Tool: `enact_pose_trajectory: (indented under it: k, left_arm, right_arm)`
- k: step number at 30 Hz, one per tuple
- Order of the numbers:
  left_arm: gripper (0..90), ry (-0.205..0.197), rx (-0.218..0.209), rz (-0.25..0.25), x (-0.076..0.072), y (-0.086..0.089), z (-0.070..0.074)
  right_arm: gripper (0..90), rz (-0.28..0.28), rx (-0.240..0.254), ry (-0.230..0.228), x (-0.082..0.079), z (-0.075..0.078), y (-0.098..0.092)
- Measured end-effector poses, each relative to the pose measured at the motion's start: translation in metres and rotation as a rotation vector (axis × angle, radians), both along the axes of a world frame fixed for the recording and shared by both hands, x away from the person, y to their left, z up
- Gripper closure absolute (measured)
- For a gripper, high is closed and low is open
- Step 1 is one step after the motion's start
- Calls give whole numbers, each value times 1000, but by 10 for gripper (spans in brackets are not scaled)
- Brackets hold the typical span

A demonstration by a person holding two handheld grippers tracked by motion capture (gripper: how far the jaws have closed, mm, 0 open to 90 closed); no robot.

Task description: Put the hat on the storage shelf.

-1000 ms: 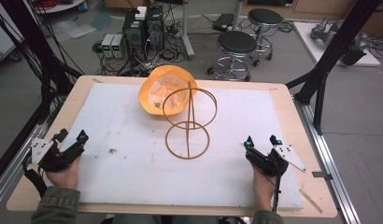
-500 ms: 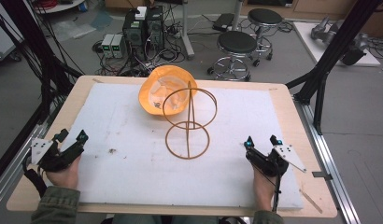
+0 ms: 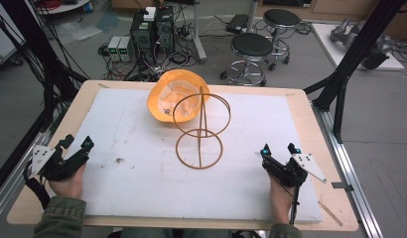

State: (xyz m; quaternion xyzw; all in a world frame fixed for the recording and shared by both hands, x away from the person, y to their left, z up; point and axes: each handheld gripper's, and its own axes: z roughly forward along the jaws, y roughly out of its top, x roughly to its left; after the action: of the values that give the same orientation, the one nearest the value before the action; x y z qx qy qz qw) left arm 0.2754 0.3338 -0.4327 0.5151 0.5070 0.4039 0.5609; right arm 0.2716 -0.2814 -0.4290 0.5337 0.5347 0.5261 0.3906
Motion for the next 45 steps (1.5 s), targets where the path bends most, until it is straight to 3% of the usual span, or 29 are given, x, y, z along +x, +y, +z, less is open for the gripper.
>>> enact_pose_trajectory:
  k: [3, 4, 13, 15, 17, 18, 20, 24, 27, 30, 37, 38, 45]
  left_arm:
    - [301, 16, -16, -2, 2, -1, 5]
    - [302, 21, -39, -29, 6, 0, 12]
    - [295, 40, -59, -57, 25, -1, 34]
    - [295, 47, -47, -72, 31, -4, 39]
    - [296, 55, 1, -93, 42, -12, 49]
    - [296, 55, 1, -93, 42, -12, 49]
    - [303, 31, 39, -114, 51, -22, 60]
    - [305, 18, 48, -159, 63, -33, 71]
    - [304, 21, 60, -162, 70, -39, 73]
    - [305, 48, 90, -179, 86, -52, 78]
    - [334, 91, 80, -244, 113, -74, 82]
    - [331, 102, 102, -255, 123, -85, 83]
    - [348, 105, 126, -280, 144, -105, 88]
  right_arm:
    - [117, -4, 11, 5, 1, 0, -1]
    - [117, -4, 14, 4, 2, 0, -2]
    - [117, 11, 17, -5, 1, 0, 0]
    - [117, 8, -4, -9, 1, 0, 0]
    - [117, 4, 1, -14, 0, 1, -1]
    - [117, -1, 5, -18, -1, 1, -1]
    - [117, -1, 11, -18, -3, 2, -1]
    - [116, 6, -1, -14, -4, 2, -1]
    - [114, 23, -6, -6, -4, 2, 2]
    - [114, 33, -23, -13, -3, 2, 4]
    - [114, 39, -30, -11, -5, 2, 4]
    - [114, 37, -25, -15, -6, 3, 4]
    - [114, 41, -28, -17, -7, 3, 4]
